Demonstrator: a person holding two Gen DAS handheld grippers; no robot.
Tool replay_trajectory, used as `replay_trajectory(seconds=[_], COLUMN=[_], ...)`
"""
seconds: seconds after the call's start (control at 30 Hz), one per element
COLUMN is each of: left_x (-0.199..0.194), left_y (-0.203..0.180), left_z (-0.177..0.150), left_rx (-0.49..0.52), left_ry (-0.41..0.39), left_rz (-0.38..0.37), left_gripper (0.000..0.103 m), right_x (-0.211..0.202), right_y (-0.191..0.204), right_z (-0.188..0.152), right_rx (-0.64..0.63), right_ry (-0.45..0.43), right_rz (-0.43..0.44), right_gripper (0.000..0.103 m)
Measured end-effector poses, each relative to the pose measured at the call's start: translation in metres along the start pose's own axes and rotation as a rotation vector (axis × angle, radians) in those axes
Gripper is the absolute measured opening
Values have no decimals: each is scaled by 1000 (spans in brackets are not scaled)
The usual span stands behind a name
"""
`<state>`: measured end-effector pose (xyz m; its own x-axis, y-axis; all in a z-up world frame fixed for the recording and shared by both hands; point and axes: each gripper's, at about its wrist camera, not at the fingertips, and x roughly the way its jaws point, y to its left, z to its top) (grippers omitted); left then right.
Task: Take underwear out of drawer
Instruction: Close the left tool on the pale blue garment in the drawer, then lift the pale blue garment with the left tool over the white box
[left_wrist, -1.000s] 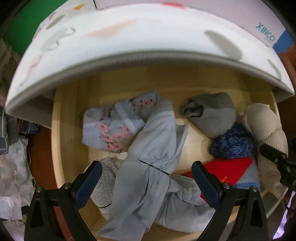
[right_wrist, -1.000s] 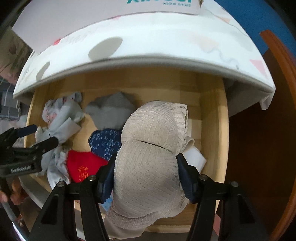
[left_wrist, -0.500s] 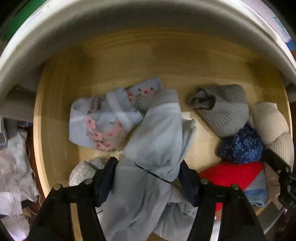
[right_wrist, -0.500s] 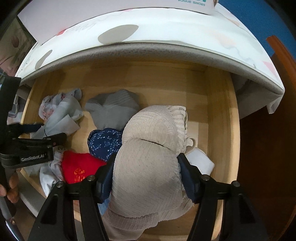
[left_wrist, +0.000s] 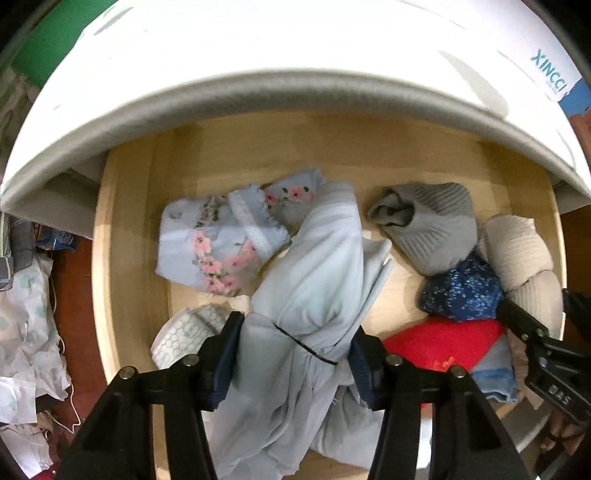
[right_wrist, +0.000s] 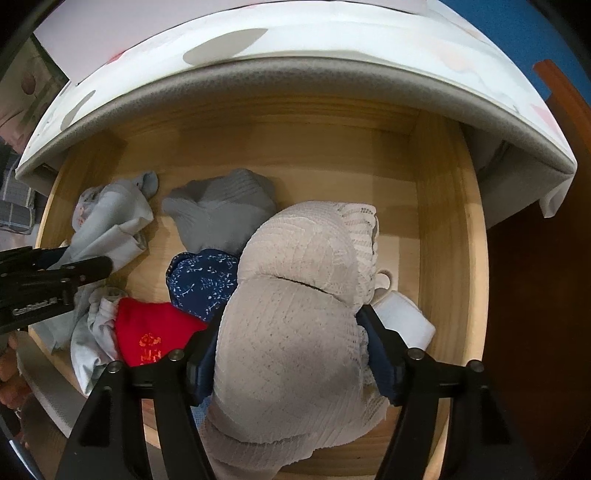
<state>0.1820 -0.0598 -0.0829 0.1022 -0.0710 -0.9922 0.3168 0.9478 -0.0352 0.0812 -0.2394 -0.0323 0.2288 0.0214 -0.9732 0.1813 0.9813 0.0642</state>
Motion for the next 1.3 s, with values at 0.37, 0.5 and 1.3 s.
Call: replay_trajectory(seconds=[0.37,0.5,1.3], left_x=[-58,-85,-318], left_y=[12,12,7], left_z=[-20,-24,77], left_rx=[-5,10,-60], left_ry=[-63,-101,-528], left_rz=[-25,-31,-133], left_gripper=[54,54,54], right_x=[0,1,0], right_y=[-3,-3,-5], right_z=[0,0,2], right_rx=[0,-1,5], right_ry=[-6,-6,-7], right_rz=[8,7,14], right_gripper=[65,65,66])
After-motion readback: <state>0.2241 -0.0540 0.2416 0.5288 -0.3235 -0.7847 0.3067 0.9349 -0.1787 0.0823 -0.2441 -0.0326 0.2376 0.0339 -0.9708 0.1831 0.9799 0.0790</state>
